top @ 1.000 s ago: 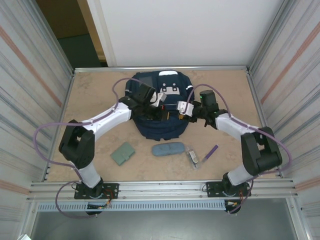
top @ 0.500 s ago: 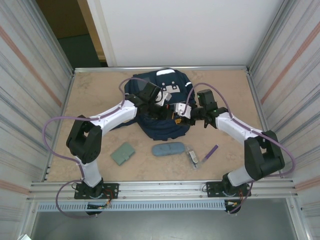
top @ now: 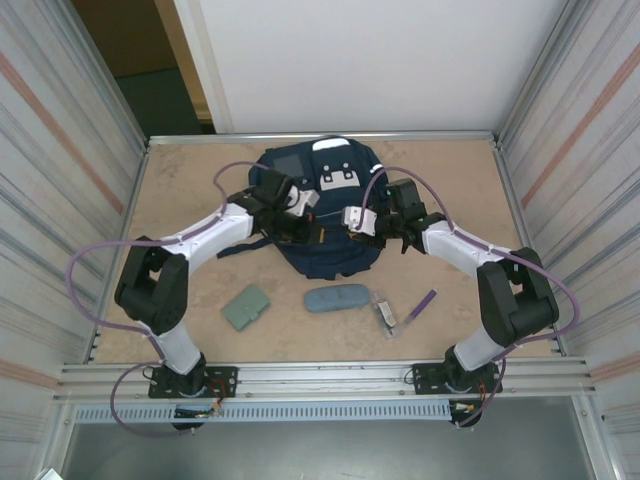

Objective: Pack the student bag

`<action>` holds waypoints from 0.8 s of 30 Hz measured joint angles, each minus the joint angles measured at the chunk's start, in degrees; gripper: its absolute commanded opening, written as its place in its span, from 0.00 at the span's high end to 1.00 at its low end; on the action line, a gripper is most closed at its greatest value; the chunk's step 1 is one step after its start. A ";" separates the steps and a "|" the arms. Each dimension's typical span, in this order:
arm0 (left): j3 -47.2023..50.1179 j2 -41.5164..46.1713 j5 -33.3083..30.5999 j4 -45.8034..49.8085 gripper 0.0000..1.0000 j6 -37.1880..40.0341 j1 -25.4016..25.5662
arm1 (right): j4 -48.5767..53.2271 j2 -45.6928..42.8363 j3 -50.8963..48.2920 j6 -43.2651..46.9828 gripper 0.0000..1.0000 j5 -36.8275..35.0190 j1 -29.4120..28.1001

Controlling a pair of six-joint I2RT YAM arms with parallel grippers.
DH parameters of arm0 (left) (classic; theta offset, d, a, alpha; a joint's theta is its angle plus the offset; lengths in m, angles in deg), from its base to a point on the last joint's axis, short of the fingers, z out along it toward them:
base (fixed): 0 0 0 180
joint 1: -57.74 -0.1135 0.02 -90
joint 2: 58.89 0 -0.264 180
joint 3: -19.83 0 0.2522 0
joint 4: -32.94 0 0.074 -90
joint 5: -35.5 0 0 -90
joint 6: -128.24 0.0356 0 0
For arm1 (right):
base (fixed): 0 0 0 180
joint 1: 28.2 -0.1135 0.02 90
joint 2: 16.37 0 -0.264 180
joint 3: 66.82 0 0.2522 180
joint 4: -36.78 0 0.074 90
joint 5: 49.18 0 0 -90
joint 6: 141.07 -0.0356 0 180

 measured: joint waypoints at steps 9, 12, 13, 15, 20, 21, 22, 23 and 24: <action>1.62 0.96 -1.09 3.65 1.00 4.63 -2.56 | -0.50 0.00 -0.09 -0.17 0.78 0.42 2.40; 0.04 0.63 -2.12 4.33 1.00 5.09 0.28 | -0.92 -1.29 -1.66 -1.64 0.65 1.14 2.64; -0.92 0.44 -2.45 4.35 1.00 5.11 1.46 | -1.05 -2.29 -2.58 -1.95 0.63 1.64 2.67; -3.61 -0.15 -2.64 4.35 1.00 5.11 4.00 | -0.96 -5.68 -4.63 -3.23 0.54 2.10 2.27; -8.92 -1.49 -2.32 3.67 1.00 5.07 7.52 | -2.58 -11.98 -5.57 -4.59 0.45 3.32 -0.26; -9.57 -1.79 -2.03 3.48 1.00 5.05 7.80 | -3.21 -12.15 -5.57 -4.57 0.45 3.28 -0.85; -9.97 -2.03 -1.81 3.26 1.00 5.05 7.96 | -3.65 -12.04 -5.57 -4.57 0.45 3.19 -1.33; -10.12 -2.23 -1.49 2.86 1.00 5.01 8.04 | -3.85 -11.54 -5.55 -4.52 0.45 2.86 -1.84; -10.12 -2.36 -1.27 2.69 1.00 4.94 8.07 | -4.02 -10.75 -5.55 -4.35 0.46 2.21 -2.36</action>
